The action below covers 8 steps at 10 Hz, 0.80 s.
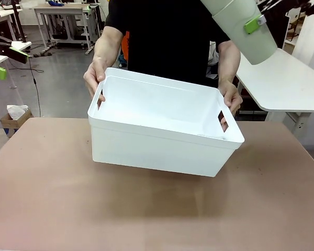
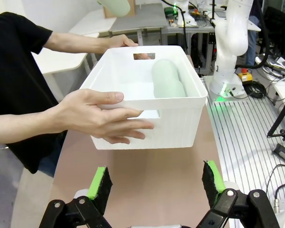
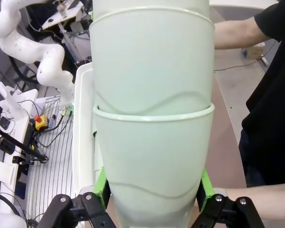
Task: Stack the cups and store them in the basket.
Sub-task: Place the stack of Reusable plastic cups into the Pantry Basket.
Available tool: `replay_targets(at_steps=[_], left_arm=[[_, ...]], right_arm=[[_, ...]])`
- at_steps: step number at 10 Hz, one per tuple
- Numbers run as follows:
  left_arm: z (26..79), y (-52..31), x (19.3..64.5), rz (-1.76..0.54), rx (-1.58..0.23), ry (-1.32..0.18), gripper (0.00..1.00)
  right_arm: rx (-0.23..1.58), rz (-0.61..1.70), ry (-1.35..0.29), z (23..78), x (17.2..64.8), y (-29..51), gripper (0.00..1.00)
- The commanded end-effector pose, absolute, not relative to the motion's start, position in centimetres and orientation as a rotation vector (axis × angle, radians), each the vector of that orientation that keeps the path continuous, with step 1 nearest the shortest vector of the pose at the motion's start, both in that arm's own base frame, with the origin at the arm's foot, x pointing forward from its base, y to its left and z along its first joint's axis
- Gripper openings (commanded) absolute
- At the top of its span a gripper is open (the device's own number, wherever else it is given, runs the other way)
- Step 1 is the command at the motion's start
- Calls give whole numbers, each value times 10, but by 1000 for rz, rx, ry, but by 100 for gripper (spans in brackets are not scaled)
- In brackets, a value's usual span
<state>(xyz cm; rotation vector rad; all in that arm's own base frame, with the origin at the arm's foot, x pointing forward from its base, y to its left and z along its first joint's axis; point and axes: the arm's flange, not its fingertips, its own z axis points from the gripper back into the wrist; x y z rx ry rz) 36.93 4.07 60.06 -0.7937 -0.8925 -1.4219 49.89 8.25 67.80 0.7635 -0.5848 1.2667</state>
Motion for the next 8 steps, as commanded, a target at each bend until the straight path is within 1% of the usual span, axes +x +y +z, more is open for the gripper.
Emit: replay_targets(at_steps=[1, 6, 7, 8], left_arm=[[605, 40, 368, -1415, -799, -883, 100], [605, 40, 368, -1415, -799, -883, 100], [605, 40, 368, -1415, -799, -883, 100], [605, 40, 368, -1415, -799, -883, 100]], right_arm=[[762, 1278, -597, 679, 495, 79, 86], [764, 1259, -585, 677, 499, 78, 86], [720, 1254, -561, 655, 498, 109, 86], [698, 1241, -607, 648, 495, 122, 86]])
